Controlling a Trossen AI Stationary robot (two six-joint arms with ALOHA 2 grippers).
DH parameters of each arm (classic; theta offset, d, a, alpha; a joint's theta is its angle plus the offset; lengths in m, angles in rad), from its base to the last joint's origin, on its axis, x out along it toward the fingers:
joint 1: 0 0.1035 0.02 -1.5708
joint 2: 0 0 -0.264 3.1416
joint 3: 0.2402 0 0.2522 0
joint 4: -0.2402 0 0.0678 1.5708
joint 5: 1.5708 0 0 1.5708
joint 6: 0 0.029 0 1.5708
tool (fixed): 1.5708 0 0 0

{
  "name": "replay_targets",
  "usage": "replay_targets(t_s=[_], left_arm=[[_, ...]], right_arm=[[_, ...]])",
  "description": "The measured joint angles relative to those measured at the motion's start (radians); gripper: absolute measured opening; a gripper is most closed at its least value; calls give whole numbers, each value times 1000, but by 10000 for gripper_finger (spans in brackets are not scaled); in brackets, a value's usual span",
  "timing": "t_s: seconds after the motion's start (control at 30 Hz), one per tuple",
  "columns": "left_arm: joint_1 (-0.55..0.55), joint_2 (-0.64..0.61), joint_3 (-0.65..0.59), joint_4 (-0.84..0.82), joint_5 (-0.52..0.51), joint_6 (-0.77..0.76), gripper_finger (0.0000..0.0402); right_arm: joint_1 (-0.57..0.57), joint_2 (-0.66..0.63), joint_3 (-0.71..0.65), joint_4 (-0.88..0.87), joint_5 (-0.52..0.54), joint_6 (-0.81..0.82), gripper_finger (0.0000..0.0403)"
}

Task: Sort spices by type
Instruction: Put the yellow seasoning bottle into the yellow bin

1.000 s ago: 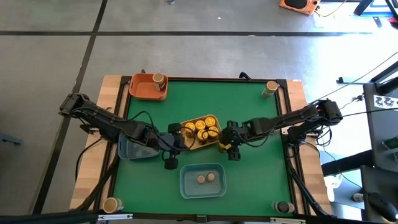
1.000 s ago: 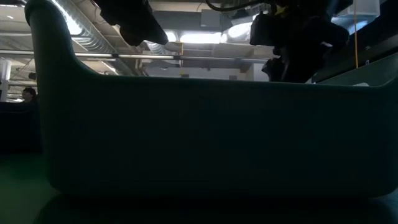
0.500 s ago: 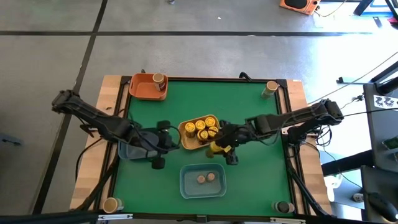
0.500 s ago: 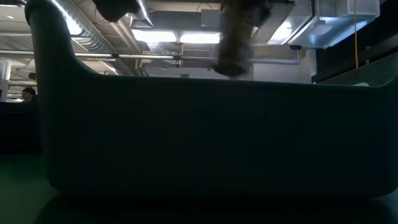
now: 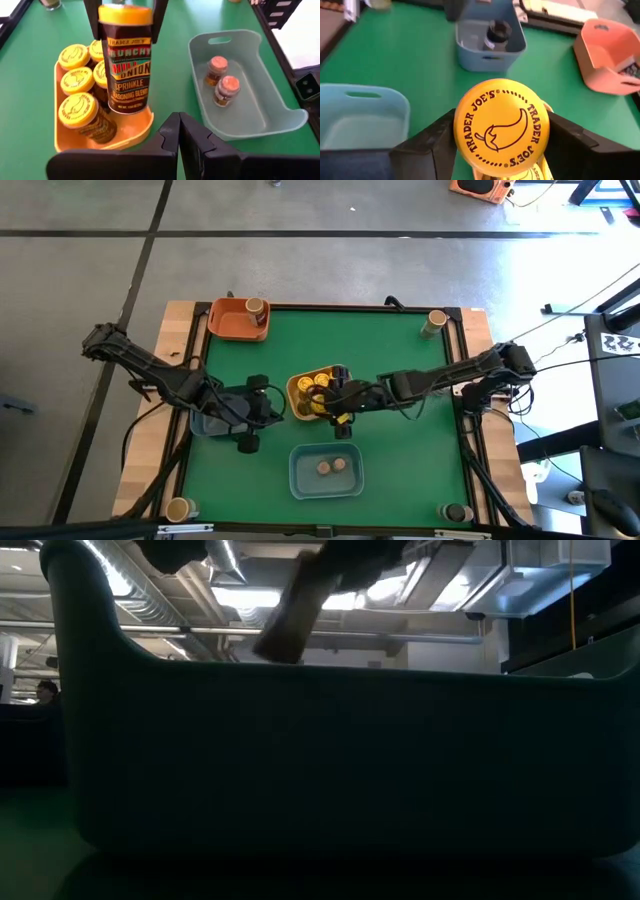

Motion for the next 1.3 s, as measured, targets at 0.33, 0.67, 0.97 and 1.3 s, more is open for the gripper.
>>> replay_targets(t_s=[0.33, 0.67, 0.97, 1.3], left_arm=[[-2, 0, 0, -20, -11, -11, 5], [-2, 0, 0, -7, -11, -11, 5], [-2, 0, 0, -6, -22, -7, 5], [-2, 0, 0, -8, -22, -2, 5]], right_arm=[[-38, 88, 0, 7, -26, 0, 239], [-44, 170, 0, 7, -2, 0, 241], [-43, 221, 0, 31, -1, -2, 260], [-27, 220, 62, -50, 27, -6, 317]])
